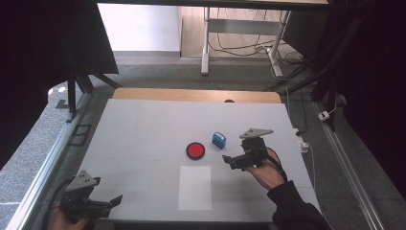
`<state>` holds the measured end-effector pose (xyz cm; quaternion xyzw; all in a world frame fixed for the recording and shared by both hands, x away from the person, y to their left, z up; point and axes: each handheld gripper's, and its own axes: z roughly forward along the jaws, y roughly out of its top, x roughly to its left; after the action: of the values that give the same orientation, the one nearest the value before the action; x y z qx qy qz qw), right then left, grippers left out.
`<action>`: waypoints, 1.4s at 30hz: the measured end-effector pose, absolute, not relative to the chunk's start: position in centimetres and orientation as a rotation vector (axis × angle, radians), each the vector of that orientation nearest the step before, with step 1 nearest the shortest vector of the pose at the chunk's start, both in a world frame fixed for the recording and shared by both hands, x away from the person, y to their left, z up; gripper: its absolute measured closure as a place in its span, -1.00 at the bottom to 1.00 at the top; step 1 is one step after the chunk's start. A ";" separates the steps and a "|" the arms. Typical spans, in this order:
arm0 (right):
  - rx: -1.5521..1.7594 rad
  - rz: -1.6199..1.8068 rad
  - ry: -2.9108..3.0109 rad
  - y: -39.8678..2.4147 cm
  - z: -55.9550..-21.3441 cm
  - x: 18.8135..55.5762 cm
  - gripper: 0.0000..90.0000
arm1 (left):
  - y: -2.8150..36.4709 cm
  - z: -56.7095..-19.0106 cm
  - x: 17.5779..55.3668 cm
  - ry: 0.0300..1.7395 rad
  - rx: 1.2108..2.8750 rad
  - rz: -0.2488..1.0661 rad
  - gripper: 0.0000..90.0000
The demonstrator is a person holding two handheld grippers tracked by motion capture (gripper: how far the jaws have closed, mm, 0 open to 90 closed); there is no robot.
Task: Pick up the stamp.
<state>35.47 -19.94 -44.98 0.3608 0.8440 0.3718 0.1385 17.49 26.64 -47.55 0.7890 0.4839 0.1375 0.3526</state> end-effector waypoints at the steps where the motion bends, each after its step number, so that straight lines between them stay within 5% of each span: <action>1: 1.044 1.071 2.441 -19.9 -45.0 35.6 -1.00 | 26.6 -47.5 17.5 1.251 2.042 0.353 -0.98; 37: 0.979 0.864 2.551 -15.7 -48.3 42.8 -1.00 | 26.7 -47.5 17.5 1.247 2.038 0.349 -0.98; 42: 0.972 0.856 2.549 -15.3 -48.4 43.5 -0.83 | 26.7 -47.5 17.5 1.248 2.038 0.348 -0.98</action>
<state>43.46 -15.28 -48.41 0.3367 0.8826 0.2963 0.1408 17.49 26.69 -47.54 0.7888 0.4832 0.1347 0.3552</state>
